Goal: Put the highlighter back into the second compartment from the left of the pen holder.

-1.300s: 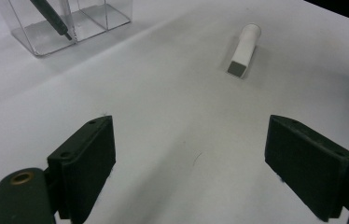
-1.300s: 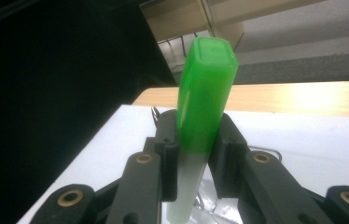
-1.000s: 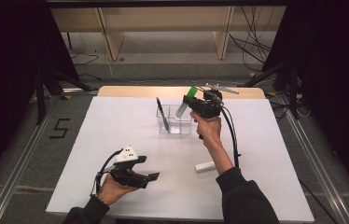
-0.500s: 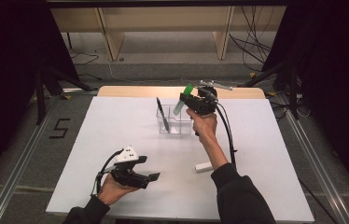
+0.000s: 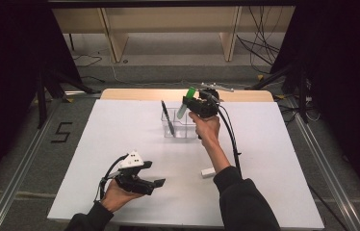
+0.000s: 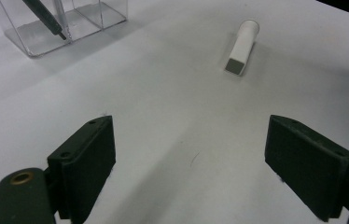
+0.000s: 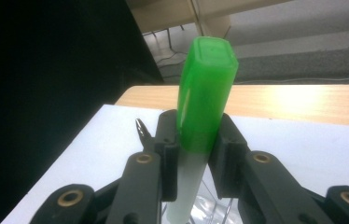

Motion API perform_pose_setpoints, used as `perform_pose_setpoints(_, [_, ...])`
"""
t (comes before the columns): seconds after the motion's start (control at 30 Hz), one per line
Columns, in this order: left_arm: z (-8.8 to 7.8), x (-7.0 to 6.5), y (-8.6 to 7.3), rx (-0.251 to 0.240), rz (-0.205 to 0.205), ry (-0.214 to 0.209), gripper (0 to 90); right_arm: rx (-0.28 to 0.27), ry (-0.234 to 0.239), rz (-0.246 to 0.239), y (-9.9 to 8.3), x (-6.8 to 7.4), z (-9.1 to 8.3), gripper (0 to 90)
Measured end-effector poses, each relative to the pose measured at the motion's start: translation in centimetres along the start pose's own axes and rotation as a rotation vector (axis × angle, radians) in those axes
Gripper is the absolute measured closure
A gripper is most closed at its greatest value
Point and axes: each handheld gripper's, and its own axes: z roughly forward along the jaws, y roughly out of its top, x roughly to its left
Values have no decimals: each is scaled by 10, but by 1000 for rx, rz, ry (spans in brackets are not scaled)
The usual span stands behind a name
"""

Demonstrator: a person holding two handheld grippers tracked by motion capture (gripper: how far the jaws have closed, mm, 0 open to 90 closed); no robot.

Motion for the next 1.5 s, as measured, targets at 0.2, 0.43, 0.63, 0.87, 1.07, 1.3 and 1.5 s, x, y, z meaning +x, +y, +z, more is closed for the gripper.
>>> perform_pose_setpoints(0.2, [1,-1,0,0,-1,0,158,12,-29,-20,-3,0,6,757])
perform_pose_setpoints(0.43, [2,-1,0,5,4,-2,159,25,-42,-34,-6,0,11,756])
perform_pose_setpoints(0.63, [2,-1,0,5,3,2,159,39,-55,-43,-9,0,14,756])
perform_pose_setpoints(0.87, [2,-1,0,6,5,1,158,52,-65,-69,-11,2,18,756])
perform_pose_setpoints(1.07, [2,-1,0,7,6,1,159,66,-77,-84,-13,1,20,755])
perform_pose_setpoints(1.3, [2,-2,0,5,7,1,159,87,-82,-97,-16,1,23,754])
perform_pose_setpoints(1.5, [2,-1,0,8,6,-1,158,107,-78,-99,-18,1,25,751])
